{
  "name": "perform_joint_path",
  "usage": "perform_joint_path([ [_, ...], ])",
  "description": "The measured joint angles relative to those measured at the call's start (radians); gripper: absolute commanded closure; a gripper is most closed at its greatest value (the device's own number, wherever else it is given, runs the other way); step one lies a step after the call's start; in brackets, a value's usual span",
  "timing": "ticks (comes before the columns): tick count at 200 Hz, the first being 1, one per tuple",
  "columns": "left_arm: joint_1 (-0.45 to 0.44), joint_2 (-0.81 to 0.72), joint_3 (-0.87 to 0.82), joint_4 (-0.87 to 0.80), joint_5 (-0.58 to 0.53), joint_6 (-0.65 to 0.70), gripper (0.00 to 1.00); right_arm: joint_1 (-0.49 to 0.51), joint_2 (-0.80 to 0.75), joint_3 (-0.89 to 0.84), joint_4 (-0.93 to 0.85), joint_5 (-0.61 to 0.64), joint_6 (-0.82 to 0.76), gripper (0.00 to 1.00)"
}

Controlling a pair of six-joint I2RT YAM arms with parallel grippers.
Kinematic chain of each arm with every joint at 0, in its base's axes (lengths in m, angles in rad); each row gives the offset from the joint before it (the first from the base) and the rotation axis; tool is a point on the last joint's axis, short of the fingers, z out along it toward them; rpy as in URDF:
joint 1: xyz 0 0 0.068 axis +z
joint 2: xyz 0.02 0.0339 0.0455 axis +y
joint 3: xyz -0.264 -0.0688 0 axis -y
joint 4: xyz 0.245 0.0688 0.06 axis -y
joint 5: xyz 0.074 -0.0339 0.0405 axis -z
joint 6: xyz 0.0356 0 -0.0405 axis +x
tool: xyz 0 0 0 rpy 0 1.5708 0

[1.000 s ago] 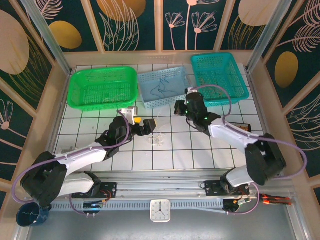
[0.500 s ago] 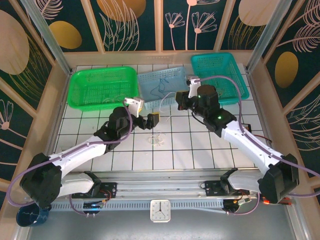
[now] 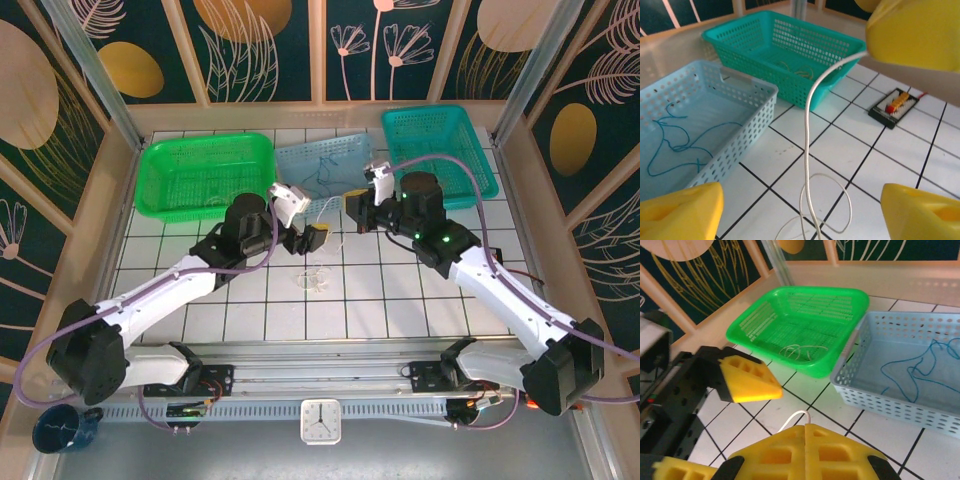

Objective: Untangle the cables

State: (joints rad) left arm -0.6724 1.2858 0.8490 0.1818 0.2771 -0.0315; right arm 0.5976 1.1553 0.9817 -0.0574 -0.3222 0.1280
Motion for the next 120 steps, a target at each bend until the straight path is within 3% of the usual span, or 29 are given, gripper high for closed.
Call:
perform_joint_path([
  [56,0.000,0.063,0.041,-0.031,0.051,0.021,0.41,0.020,-0.001,0.000,-0.010,-0.068,-0.012,1.00],
  [75,0.000,0.069,0.049,-0.029,0.064,0.023,0.58,0.032,-0.001,0.000,-0.015,-0.074,-0.018,1.00],
  [97,0.000,0.071,0.051,-0.022,0.083,0.003,1.00,0.039,-0.001,0.000,-0.015,-0.078,-0.018,1.00],
  [115,0.000,0.071,0.051,-0.008,0.092,-0.007,1.00,0.039,-0.002,0.000,-0.015,-0.079,-0.018,1.00],
  [120,0.000,0.071,0.051,-0.003,0.093,-0.015,1.00,0.039,-0.003,0.000,-0.015,-0.079,-0.018,0.93],
])
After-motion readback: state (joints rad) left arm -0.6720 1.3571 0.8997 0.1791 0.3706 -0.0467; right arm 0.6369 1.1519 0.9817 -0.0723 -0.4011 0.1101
